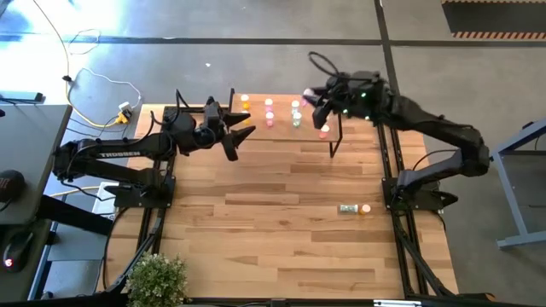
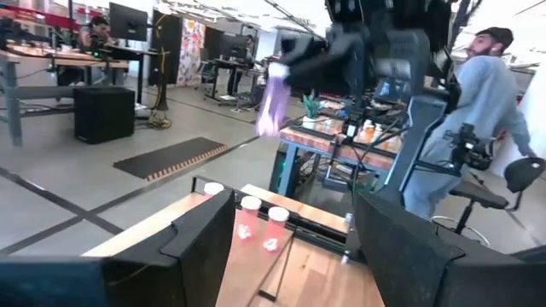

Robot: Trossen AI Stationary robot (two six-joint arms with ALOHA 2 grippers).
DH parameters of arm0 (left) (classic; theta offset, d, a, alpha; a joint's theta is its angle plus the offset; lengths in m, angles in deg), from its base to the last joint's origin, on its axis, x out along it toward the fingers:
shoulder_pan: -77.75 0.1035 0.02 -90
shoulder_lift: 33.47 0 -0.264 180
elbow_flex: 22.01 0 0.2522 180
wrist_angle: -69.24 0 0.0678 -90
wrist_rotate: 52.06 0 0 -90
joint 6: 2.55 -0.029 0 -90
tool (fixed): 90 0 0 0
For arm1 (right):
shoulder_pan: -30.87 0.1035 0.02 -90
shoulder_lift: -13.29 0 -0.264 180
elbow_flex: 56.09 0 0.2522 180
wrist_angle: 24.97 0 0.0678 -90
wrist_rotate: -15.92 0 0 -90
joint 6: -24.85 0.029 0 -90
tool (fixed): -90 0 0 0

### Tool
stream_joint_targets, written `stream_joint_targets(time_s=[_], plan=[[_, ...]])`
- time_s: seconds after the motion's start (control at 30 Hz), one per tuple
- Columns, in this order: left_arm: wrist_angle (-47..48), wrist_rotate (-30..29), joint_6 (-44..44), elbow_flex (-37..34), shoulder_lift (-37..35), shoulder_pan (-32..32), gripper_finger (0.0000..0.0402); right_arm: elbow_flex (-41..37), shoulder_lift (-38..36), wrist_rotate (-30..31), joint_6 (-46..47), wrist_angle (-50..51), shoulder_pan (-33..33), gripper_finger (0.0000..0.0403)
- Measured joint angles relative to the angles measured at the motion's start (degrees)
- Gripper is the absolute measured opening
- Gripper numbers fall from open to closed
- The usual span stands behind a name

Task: Pick and place medicine bottles onto shelf by color
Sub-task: Put the purple medicine bottle on the shelf aligned with the other purple medicine bottles

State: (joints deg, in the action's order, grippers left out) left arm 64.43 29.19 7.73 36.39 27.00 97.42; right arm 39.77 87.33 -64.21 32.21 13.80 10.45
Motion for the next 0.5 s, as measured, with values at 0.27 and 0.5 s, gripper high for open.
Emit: stream_joint_targets(time_s=[0.27, 0.5], plan=[[1.32, 0.01, 0.00, 0.00, 0.00, 2.22, 0.0232, -12.93, 2.60, -7.66, 1.67, -20.31, 1.26, 0.0113], [2.27, 0.09, -0.01, 0.00, 0.01, 2.94, 0.0232, -15.47, 7.25, -10.36, -2.36, -26.98, 2.80, 0.0113]])
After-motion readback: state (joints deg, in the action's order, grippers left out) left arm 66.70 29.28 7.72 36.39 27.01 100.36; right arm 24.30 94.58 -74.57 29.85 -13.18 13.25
